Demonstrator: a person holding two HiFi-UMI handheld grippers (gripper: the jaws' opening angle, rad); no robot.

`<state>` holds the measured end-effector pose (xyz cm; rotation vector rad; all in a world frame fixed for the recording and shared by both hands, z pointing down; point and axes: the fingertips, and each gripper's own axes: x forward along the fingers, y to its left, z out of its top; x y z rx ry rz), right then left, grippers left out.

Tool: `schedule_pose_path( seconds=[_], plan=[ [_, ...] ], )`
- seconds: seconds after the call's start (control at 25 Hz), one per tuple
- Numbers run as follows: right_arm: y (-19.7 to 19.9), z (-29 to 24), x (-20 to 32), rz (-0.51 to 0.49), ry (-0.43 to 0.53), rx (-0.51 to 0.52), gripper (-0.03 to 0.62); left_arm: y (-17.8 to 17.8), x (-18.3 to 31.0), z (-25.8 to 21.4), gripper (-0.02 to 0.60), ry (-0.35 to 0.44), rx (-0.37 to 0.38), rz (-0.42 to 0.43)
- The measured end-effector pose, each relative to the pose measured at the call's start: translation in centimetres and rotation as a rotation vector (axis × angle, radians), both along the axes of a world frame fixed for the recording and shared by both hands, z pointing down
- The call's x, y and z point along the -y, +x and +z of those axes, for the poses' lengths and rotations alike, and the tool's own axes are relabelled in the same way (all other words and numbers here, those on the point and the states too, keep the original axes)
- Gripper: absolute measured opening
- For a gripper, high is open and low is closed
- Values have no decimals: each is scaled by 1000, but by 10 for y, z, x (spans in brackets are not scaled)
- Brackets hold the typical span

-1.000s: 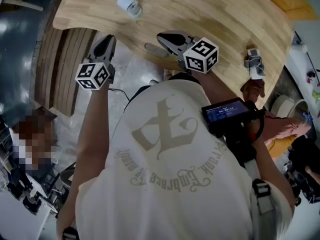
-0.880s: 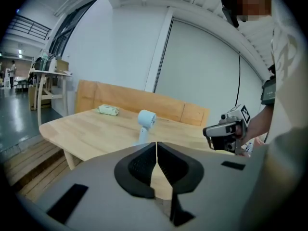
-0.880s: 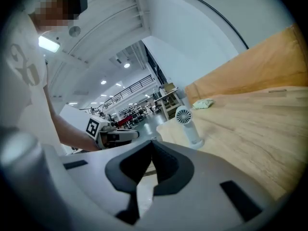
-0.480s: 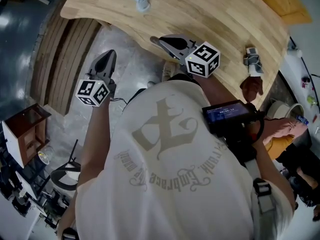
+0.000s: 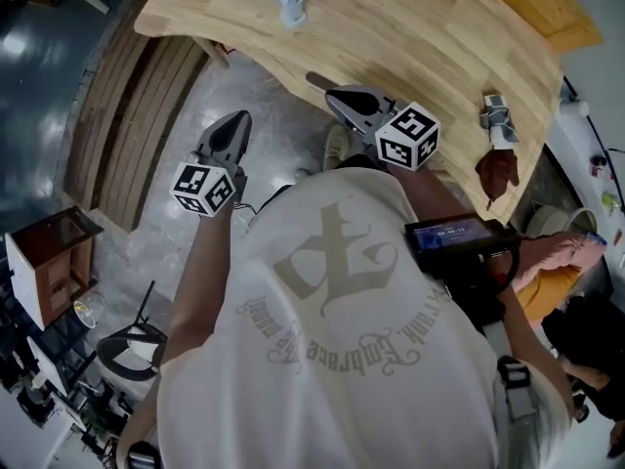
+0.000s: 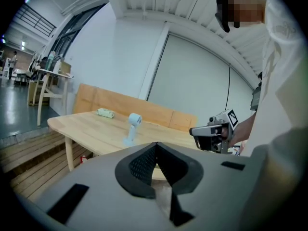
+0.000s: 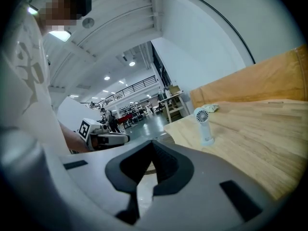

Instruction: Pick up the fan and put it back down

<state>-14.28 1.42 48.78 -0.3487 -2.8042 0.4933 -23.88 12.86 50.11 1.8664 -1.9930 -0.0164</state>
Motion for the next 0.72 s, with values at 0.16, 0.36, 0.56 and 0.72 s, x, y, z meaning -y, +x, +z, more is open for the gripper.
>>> schedule_pose_path(
  seconds=[0.16, 0.36, 0.56, 0.72],
  plan=[
    [4, -4, -5, 14, 9, 1, 14, 7, -1, -1, 11, 9, -5, 21],
    [3, -7, -10, 17, 16, 3, 14, 4, -5, -6, 11, 15, 3, 22],
    [1, -5, -10, 17, 14, 2, 14, 0, -6, -5, 11, 13, 9, 12],
    [1, -4, -12, 8, 11, 5, 14, -1, -5, -4, 11, 11, 7, 11]
  ],
)
